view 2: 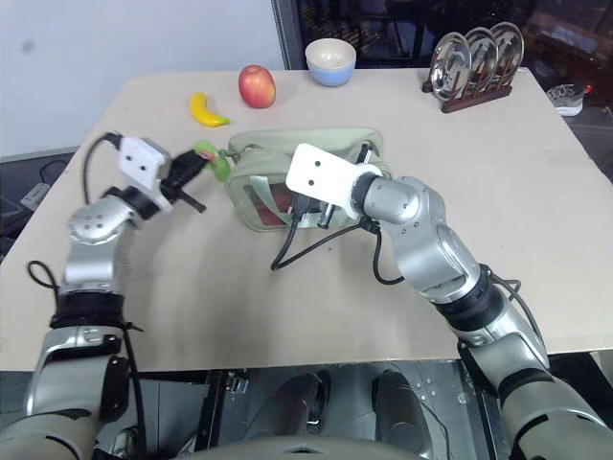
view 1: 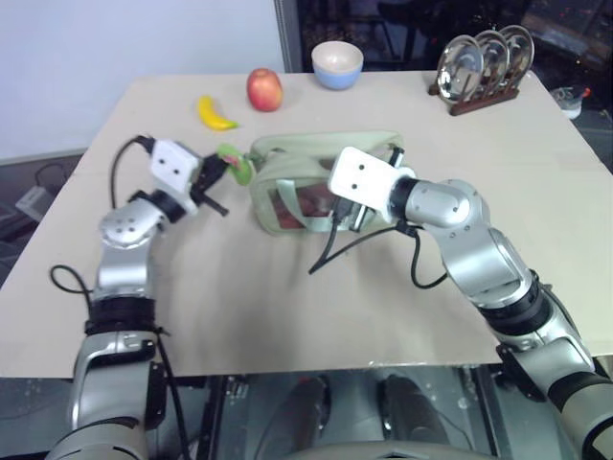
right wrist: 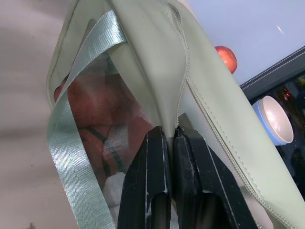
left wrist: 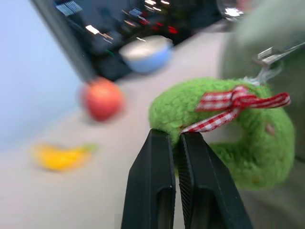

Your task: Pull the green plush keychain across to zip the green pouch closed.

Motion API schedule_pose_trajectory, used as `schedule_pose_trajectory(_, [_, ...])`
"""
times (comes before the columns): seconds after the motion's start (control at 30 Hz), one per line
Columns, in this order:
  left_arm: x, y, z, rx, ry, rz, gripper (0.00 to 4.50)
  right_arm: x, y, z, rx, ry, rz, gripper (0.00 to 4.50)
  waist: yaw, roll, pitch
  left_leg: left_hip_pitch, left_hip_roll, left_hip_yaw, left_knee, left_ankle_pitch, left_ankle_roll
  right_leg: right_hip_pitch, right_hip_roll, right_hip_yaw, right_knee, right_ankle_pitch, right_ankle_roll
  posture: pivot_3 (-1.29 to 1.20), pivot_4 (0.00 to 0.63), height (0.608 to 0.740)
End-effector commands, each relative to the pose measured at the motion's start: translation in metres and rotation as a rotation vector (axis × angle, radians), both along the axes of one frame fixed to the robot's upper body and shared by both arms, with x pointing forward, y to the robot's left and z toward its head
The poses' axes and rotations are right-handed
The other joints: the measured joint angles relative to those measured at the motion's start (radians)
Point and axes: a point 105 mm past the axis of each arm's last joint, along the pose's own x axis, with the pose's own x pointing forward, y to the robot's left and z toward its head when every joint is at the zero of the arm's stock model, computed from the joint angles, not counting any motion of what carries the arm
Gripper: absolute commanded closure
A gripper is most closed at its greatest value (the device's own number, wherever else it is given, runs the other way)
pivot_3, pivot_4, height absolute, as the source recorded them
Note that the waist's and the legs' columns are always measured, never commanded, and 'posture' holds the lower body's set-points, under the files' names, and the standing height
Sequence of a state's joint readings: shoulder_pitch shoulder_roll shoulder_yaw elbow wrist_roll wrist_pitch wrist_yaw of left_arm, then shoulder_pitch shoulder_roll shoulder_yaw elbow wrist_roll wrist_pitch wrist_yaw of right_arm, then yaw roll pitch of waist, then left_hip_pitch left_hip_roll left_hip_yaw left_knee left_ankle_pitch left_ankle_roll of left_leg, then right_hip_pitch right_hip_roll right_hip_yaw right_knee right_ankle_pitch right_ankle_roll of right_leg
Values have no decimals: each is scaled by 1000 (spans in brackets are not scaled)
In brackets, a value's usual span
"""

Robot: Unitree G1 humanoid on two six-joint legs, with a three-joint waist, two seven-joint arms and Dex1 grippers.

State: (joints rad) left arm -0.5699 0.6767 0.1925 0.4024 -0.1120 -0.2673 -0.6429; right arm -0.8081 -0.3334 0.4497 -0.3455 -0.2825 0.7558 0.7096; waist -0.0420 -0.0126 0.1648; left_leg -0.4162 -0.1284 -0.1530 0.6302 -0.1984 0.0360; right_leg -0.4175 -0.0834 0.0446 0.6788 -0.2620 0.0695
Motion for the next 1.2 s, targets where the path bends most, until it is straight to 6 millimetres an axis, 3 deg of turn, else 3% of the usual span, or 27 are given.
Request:
schedule_pose_trajectory(0.03, [-23, 2, 65, 195, -317, 36, 4426, -1, 11, 8, 31, -26, 30, 4500, 1, 0, 0, 0, 0, 0, 0, 0, 0, 0, 0, 0, 0, 0, 0, 0, 150, 740])
schedule_pose_trajectory(0.2, [-31, -23, 95, 422, -462, -66, 4426, 2, 24, 11, 50, -24, 58, 4500, 2, -1, 0, 0, 0, -1, 0, 0, 0, 0, 0, -1, 0, 0, 0, 0, 150, 740])
schedule_pose_trajectory(0.3, [-26, -50, 95, 534, -469, -199, 4426, 5, 32, 14, 57, -33, 75, 4500, 3, -1, 0, 0, -1, -1, 0, 0, 0, 0, 0, -2, 0, 0, 0, 0, 150, 740])
schedule_pose_trajectory(0.37, [-19, -67, 82, 594, -416, -299, 4426, 7, 34, 15, 58, -39, 80, 4500, 2, -1, 0, 0, -1, -1, 0, 0, 0, 1, 0, -2, 0, 0, 0, 0, 150, 740])
schedule_pose_trajectory(0.4, [-17, -70, 76, 610, -384, -332, 3780, 8, 36, 14, 60, -40, 81, 4500, 1, -1, 0, 0, -1, -1, 0, 0, 0, 1, 1, -2, 0, 0, 0, 0, 150, 740])
schedule_pose_trajectory(0.5, [-9, -70, 50, 663, -250, -388, 2628, 9, 39, 14, 68, -47, 84, 4500, -7, -1, 0, 0, -2, -1, 0, 0, 0, 0, 4, -1, 0, 0, 0, 0, 150, 740])
schedule_pose_trajectory(0.57, [-9, -67, 46, 662, -209, -408, 1683, 8, 40, 18, 79, -52, 88, 4500, -12, -1, 0, -1, -1, -1, 0, 0, 0, 0, 4, -1, 1, 0, 0, 0, 150, 740])
schedule_pose_trajectory(0.6, [-8, -61, 51, 607, -191, -394, 1209, 9, 38, 16, 75, -58, 83, 4500, -13, -1, 0, -1, -1, -2, 0, 0, 0, -1, 5, -1, 1, 0, 0, 0, 150, 740])
schedule_pose_trajectory(0.73, [-15, -28, 59, 343, -9, -405, 1209, 13, 37, 16, 85, -65, 63, 4500, -25, -1, 0, -1, -1, -2, 1, 0, 0, -1, 5, -1, 1, 0, 0, 0, 150, 740])
schedule_pose_trajectory(0.83, [-37, -1, 61, 42, 112, -458, 1209, 12, 40, 16, 89, -60, 79, 4500, -38, -1, 0, -1, -1, -3, 1, 0, 0, -1, 5, -1, 2, 0, 0, 0, 150, 740])
schedule_pose_trajectory(0.9, [-57, 14, 47, -108, 224, -483, 1209, 11, 39, 12, 72, -57, 84, 4500, -49, 0, 0, -1, 0, -2, 1, 0, 0, -1, 5, 1, 2, 0, 0, 0, 150, 740])
schedule_pose_trajectory(1.03, [-94, 13, 15, -236, 365, -484, 1209, 10, 37, 11, 76, -46, 94, 4500, -51, -1, 0, 0, 0, -3, 0, 0, 0, -1, 5, 2, 0, 0, 0, 0, 150, 740])
schedule_pose_trajectory(1.2, [-98, -6, -14, -273, 388, -401, 1209, 10, 36, 7, 73, -33, 98, 4500, 1, -1, 0, 1, 1, -4, 0, 0, 0, 1, 4, -1, 1, 1, -2, 0, 150, 740])
